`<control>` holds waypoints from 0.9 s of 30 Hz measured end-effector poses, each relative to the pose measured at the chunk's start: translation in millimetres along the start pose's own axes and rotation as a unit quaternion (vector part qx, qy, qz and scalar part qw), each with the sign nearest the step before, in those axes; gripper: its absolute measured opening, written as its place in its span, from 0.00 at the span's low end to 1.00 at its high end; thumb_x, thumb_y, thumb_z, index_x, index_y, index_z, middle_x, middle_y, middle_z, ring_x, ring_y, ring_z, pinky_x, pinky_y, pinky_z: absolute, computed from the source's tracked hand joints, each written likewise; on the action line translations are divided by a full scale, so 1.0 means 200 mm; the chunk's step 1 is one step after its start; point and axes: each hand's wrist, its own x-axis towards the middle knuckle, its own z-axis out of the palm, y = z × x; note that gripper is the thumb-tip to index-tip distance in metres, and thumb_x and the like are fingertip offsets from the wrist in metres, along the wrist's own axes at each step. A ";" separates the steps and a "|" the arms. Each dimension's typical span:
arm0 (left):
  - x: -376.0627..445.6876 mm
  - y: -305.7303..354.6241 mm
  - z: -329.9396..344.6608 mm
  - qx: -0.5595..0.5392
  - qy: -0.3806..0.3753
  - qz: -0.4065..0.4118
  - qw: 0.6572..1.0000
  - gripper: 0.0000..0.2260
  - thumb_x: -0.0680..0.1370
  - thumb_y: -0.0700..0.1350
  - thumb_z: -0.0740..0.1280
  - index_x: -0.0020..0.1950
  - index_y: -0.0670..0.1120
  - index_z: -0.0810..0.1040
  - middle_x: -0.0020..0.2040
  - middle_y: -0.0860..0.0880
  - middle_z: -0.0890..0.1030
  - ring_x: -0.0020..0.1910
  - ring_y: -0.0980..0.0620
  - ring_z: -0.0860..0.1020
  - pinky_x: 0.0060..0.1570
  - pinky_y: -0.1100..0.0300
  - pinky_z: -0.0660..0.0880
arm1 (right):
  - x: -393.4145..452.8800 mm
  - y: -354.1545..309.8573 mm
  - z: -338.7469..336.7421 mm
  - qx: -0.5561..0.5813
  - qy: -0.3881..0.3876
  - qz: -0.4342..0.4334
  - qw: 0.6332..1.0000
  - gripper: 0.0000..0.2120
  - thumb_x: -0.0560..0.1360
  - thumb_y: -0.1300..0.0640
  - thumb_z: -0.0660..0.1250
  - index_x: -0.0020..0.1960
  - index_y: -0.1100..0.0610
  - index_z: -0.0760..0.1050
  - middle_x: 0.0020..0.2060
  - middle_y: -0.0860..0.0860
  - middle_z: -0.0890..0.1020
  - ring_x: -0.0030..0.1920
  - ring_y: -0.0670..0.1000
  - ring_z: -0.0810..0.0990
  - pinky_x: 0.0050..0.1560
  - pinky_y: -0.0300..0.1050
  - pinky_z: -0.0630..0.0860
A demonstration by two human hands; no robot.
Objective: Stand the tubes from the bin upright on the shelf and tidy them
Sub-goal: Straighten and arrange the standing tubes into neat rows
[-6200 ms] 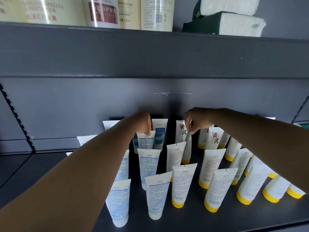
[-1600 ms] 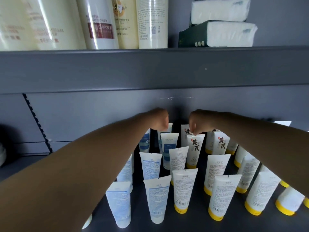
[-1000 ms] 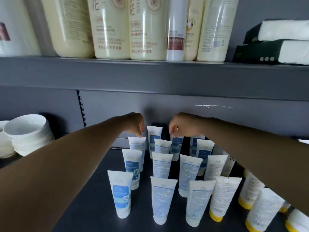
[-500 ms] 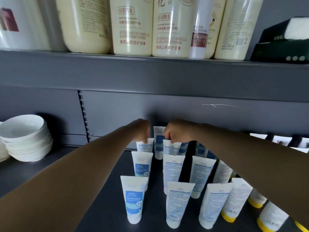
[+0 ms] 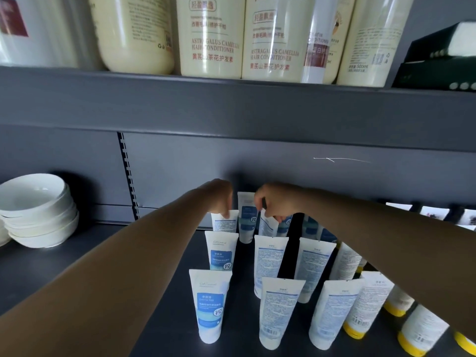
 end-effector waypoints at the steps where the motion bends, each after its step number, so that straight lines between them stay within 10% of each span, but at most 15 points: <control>1: 0.00 0.00 0.00 0.000 -0.001 -0.002 1.000 0.16 0.72 0.44 0.74 0.57 0.39 0.80 0.54 0.43 0.82 0.52 0.45 0.80 0.52 0.58 0.75 | 0.00 0.00 -0.01 -0.001 -0.010 -0.001 1.000 0.09 0.75 0.67 0.60 0.49 0.59 0.77 0.30 0.55 0.81 0.25 0.48 0.77 0.32 0.36 0.76; 9: 0.00 0.01 0.00 0.002 -0.002 -0.005 1.000 0.16 0.72 0.44 0.73 0.58 0.40 0.79 0.55 0.43 0.82 0.52 0.45 0.80 0.51 0.59 0.75 | -0.04 -0.02 -0.06 -0.059 -0.021 -0.044 0.997 0.16 0.73 0.71 0.60 0.53 0.59 0.82 0.43 0.48 0.78 0.44 0.47 0.76 0.48 0.38 0.74; 27: 0.01 0.01 -0.01 0.016 -0.007 -0.010 1.000 0.15 0.73 0.44 0.73 0.58 0.41 0.80 0.55 0.44 0.82 0.54 0.46 0.79 0.53 0.58 0.74 | -0.05 0.09 -0.06 -0.154 0.001 -0.068 0.986 0.06 0.73 0.59 0.70 0.49 0.57 0.83 0.46 0.49 0.84 0.42 0.47 0.79 0.52 0.42 0.76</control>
